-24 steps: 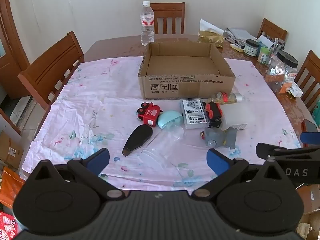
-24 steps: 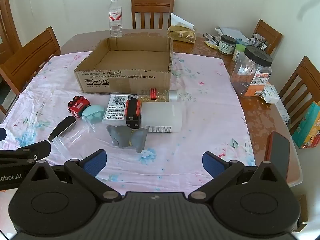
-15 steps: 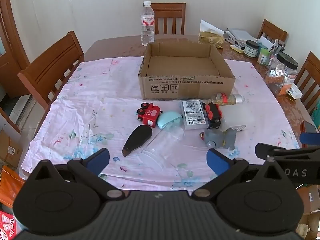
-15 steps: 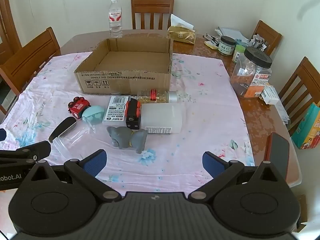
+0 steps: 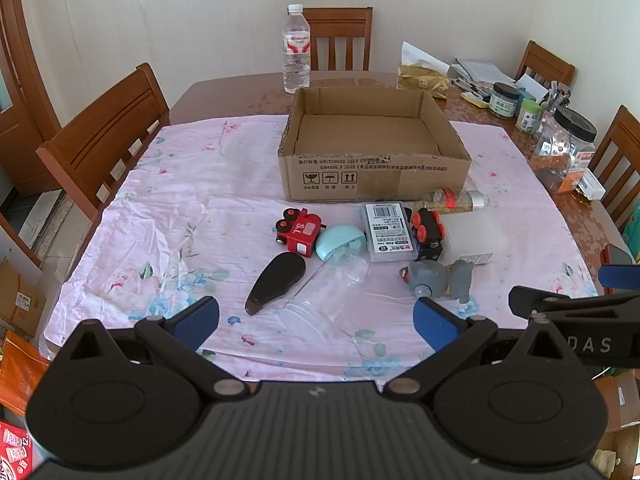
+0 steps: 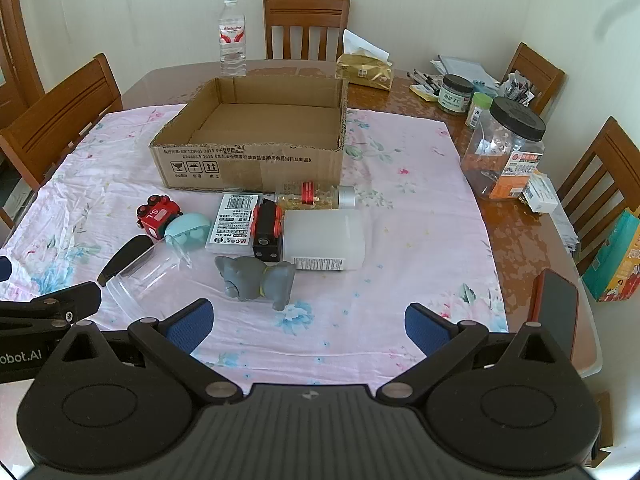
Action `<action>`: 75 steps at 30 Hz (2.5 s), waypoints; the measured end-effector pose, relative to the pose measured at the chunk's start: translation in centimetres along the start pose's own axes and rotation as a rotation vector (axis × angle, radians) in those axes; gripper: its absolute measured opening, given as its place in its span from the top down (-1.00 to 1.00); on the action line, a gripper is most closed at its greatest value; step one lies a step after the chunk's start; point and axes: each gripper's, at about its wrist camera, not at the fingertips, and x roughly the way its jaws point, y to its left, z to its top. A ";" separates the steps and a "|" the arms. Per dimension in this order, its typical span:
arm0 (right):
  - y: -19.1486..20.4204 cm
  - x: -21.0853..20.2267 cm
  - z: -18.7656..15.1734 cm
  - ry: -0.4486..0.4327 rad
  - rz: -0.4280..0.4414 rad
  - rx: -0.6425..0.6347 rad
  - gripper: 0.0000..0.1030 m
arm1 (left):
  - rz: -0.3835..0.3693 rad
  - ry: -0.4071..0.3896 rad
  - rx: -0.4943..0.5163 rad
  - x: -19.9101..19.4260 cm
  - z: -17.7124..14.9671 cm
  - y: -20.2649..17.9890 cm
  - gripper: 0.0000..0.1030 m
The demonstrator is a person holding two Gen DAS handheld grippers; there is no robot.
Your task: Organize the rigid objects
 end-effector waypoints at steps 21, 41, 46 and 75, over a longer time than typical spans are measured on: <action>-0.1 -0.1 0.2 -0.009 -0.001 -0.004 -1.00 | 0.004 -0.007 0.002 -0.1 0.3 0.0 -0.99; -0.1 -0.3 0.3 -0.016 -0.004 -0.010 -1.00 | 0.004 -0.013 0.000 -0.4 0.4 0.1 -0.99; -0.2 -0.4 0.3 -0.018 -0.005 -0.010 -1.00 | 0.005 -0.014 0.002 -0.4 0.5 -0.1 -0.99; -1.7 2.3 -1.3 -0.061 0.042 -0.095 -1.00 | -0.028 0.003 0.034 4.4 -2.9 0.5 -0.99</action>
